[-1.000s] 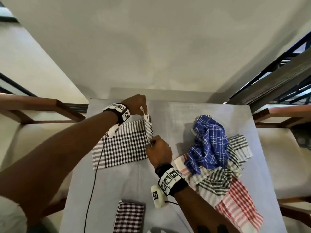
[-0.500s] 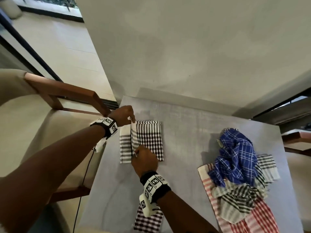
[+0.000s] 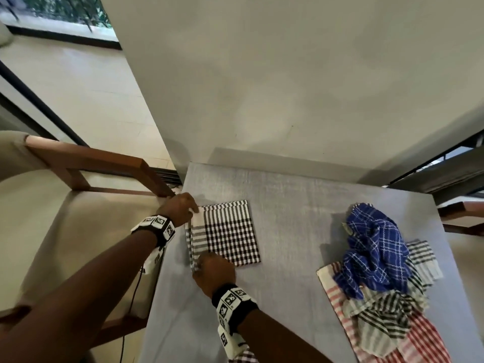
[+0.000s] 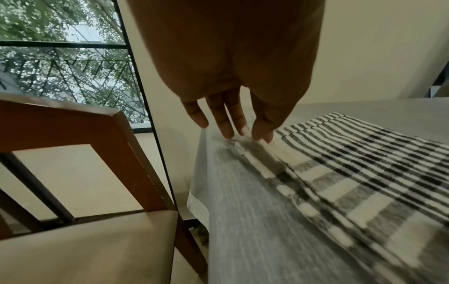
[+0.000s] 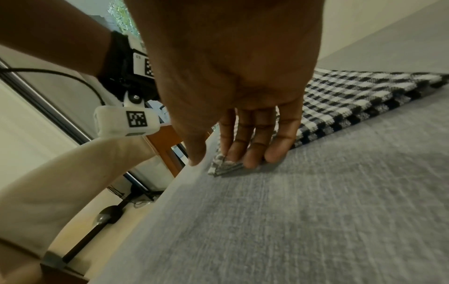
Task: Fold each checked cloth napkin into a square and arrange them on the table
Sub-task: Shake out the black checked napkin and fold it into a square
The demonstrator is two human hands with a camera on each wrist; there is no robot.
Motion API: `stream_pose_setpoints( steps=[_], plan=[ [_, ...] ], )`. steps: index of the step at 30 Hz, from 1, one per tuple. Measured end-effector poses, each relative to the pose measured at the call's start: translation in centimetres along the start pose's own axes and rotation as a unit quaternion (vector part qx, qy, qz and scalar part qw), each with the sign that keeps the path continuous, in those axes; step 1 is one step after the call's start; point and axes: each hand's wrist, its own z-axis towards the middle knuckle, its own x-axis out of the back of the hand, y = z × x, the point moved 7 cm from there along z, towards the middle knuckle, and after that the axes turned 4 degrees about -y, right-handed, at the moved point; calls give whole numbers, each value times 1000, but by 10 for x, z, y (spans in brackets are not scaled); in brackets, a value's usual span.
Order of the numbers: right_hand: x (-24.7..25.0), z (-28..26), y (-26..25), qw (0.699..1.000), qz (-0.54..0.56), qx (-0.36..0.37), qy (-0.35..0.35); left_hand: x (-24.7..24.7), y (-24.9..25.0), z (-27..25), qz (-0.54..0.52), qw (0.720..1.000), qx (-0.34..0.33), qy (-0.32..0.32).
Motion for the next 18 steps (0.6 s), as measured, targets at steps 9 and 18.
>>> stream_pose_setpoints(
  steps=[9,18],
  plan=[
    [43,20,43,983,-35,29,178,-26,-11,-41,-94,958,242,121],
    [31,18,103,985,-122,114,29,-63,28,-40,-103,940,319,60]
  ],
)
